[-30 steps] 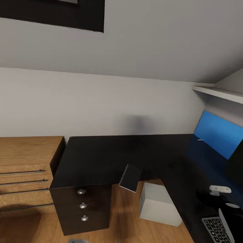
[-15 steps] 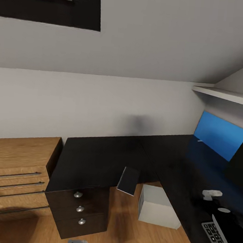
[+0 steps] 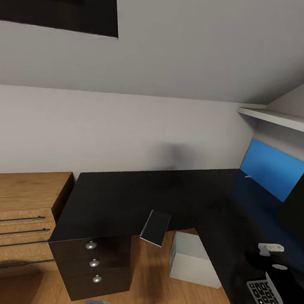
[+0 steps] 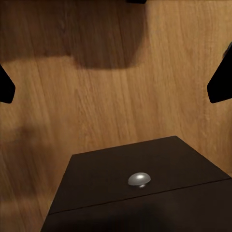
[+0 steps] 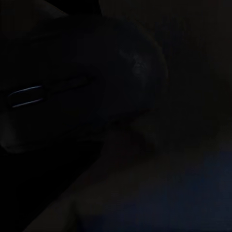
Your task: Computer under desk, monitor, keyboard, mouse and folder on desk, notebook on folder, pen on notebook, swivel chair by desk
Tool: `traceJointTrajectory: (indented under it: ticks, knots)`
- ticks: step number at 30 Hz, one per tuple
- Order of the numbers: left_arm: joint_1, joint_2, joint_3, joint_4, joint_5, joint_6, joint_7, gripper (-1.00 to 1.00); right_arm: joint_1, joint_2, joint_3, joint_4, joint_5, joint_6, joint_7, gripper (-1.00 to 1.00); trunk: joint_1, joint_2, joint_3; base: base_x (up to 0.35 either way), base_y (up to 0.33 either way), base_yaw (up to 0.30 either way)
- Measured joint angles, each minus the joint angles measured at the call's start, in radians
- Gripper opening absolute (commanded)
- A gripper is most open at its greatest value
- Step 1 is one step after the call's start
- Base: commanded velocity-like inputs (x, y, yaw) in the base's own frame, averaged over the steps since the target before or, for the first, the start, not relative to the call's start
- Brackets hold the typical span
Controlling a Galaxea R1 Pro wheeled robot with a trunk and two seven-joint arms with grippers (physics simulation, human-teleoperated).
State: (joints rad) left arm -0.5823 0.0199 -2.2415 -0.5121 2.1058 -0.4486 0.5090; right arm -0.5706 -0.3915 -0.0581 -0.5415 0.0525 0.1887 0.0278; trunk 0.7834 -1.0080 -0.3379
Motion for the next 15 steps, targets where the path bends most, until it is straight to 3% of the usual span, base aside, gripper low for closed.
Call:
traceJointTrajectory:
  ticks: [15]
  knots:
    - [0.000,-0.001,-0.001,0.000,0.000,0.001,0.000,1.00,-0.026,0.000,0.001,0.059,0.004,-0.006,-0.002,-1.00,0.000,0.000,0.000,0.000,0.000,0.000]
